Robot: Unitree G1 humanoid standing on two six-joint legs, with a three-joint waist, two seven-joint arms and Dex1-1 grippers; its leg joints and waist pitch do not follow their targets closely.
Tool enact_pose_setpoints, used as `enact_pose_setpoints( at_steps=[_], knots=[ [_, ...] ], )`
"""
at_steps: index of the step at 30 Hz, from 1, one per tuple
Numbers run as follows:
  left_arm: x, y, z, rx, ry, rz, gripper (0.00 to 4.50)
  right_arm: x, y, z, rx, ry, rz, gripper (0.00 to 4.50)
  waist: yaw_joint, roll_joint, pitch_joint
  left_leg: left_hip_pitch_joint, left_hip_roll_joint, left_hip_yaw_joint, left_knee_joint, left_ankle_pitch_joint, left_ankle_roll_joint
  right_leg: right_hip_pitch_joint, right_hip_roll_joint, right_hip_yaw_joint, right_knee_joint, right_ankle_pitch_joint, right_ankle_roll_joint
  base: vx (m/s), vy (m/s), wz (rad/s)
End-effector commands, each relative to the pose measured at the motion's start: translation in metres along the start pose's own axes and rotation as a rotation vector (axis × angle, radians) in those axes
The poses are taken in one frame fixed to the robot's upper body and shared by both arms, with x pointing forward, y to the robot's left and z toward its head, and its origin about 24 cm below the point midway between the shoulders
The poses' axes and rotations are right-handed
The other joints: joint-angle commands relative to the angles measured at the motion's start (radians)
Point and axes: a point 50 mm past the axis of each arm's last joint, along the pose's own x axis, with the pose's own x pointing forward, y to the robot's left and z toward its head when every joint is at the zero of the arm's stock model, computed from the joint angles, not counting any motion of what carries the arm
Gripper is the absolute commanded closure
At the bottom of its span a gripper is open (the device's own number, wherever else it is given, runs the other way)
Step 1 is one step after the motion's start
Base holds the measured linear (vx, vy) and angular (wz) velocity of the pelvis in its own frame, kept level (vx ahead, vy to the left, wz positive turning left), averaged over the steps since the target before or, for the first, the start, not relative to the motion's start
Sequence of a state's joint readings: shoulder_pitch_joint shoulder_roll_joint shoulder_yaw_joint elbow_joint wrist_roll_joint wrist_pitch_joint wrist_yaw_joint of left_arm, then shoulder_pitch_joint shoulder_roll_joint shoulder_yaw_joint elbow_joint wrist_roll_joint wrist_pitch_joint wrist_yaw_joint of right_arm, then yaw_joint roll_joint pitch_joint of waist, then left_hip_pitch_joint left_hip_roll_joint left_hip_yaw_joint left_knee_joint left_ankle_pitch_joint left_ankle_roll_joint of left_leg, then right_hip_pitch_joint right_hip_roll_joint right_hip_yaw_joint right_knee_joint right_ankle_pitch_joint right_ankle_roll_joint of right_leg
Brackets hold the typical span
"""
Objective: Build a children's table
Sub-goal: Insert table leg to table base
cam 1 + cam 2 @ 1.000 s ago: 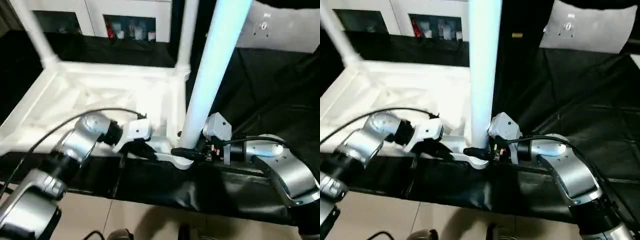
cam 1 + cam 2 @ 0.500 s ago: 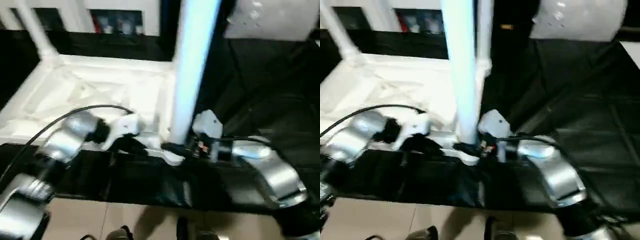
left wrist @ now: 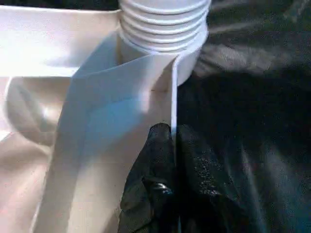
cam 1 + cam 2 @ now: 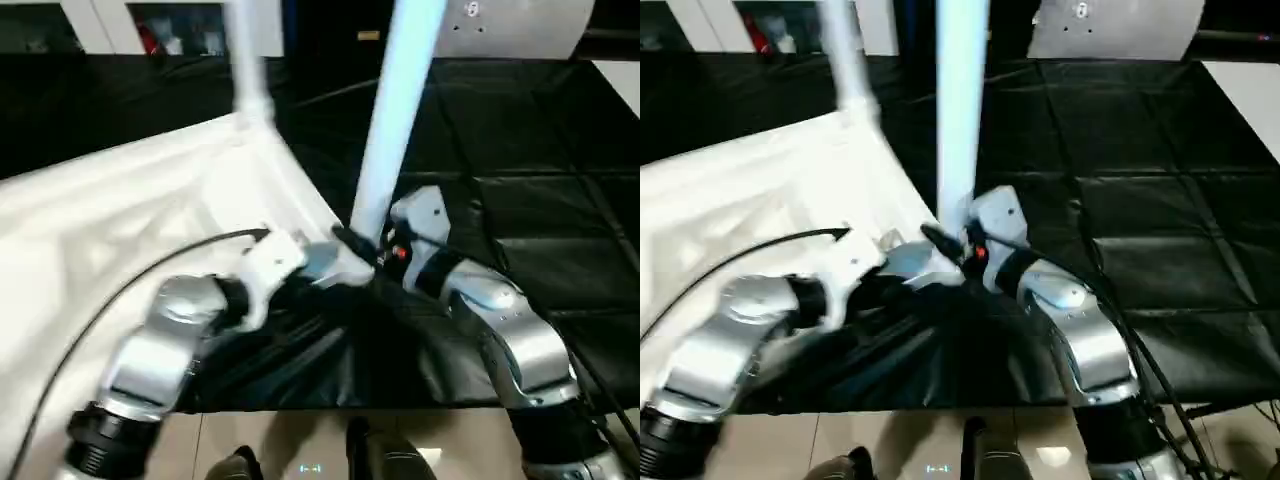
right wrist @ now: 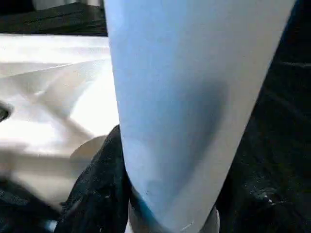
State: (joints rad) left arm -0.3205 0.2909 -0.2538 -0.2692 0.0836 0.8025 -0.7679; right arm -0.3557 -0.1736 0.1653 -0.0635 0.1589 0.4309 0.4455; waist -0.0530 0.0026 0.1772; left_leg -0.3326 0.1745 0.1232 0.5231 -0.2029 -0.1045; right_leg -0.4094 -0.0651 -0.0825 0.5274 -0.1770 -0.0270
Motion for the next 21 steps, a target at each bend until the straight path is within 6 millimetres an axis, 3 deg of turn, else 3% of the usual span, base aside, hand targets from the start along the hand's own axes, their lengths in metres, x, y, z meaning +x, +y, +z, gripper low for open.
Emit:
enact_pose_setpoints(
  at_steps=[1, 5, 8, 12, 16, 18, 21],
  knots=[
    [0.005, -0.006, 0.009, 0.042, -0.017, 0.002, 4.5, -0.001, 0.025, -0.073, 0.153, 0.342, 0.067, 2.61, 0.013, 0.004, -0.021, -0.023, 0.04, -0.006, -0.072, -0.282, 0.078, 0.032, -0.081, 0.059, -0.073, -0.527, -0.114, 0.0, 0.0, 0.0],
    [0.003, 0.0, 0.003, 0.067, 0.031, 0.039, 4.5, 0.002, 0.028, -0.072, 0.15, 0.337, 0.069, 2.61, 0.02, 0.004, -0.028, -0.025, 0.041, -0.003, -0.069, -0.248, 0.077, 0.041, -0.078, 0.061, -0.063, -0.469, -0.13, 0.0, 0.0, 0.0],
    [-0.001, 0.004, -0.003, 0.096, 0.08, 0.082, 4.5, 0.005, 0.028, -0.073, 0.152, 0.336, 0.054, 2.61, 0.02, 0.008, -0.028, -0.024, 0.037, -0.004, -0.067, -0.271, 0.069, 0.042, -0.078, 0.061, -0.063, -0.522, -0.126, 0.0, 0.0, 0.0],
    [-0.004, 0.012, -0.011, 0.019, 0.157, 0.117, 4.5, 0.009, 0.025, -0.073, 0.175, 0.322, 0.026, 2.61, 0.018, 0.009, -0.028, -0.018, 0.032, -0.008, -0.064, -0.317, 0.059, 0.036, -0.077, 0.057, -0.075, -0.635, -0.086, 0.0, 0.0, 0.0],
    [-0.004, 0.017, -0.013, -0.013, 0.188, 0.103, 4.5, 0.011, 0.022, -0.072, 0.181, 0.309, 0.014, 2.61, 0.016, 0.006, -0.032, -0.019, 0.029, -0.01, -0.064, -0.32, 0.055, 0.037, -0.075, 0.054, -0.077, -0.64, -0.075, 0.0, 0.0, 0.0],
    [-0.005, 0.019, -0.015, 0.003, 0.212, 0.102, 4.5, 0.012, 0.021, -0.072, 0.183, 0.305, 0.011, 2.05, 0.015, 0.006, -0.036, -0.015, 0.029, -0.009, -0.062, -0.322, 0.059, 0.036, -0.074, 0.054, -0.076, -0.622, -0.083, 0.0, 0.0, 0.0],
    [-0.006, 0.021, -0.017, 0.007, 0.227, 0.109, 4.5, 0.013, 0.019, -0.071, 0.191, 0.296, 0.007, 1.79, 0.015, 0.007, -0.04, -0.018, 0.03, -0.01, -0.061, -0.304, 0.061, 0.04, -0.074, 0.054, -0.071, -0.589, -0.101, 0.0, 0.0, 0.0]
  ],
)
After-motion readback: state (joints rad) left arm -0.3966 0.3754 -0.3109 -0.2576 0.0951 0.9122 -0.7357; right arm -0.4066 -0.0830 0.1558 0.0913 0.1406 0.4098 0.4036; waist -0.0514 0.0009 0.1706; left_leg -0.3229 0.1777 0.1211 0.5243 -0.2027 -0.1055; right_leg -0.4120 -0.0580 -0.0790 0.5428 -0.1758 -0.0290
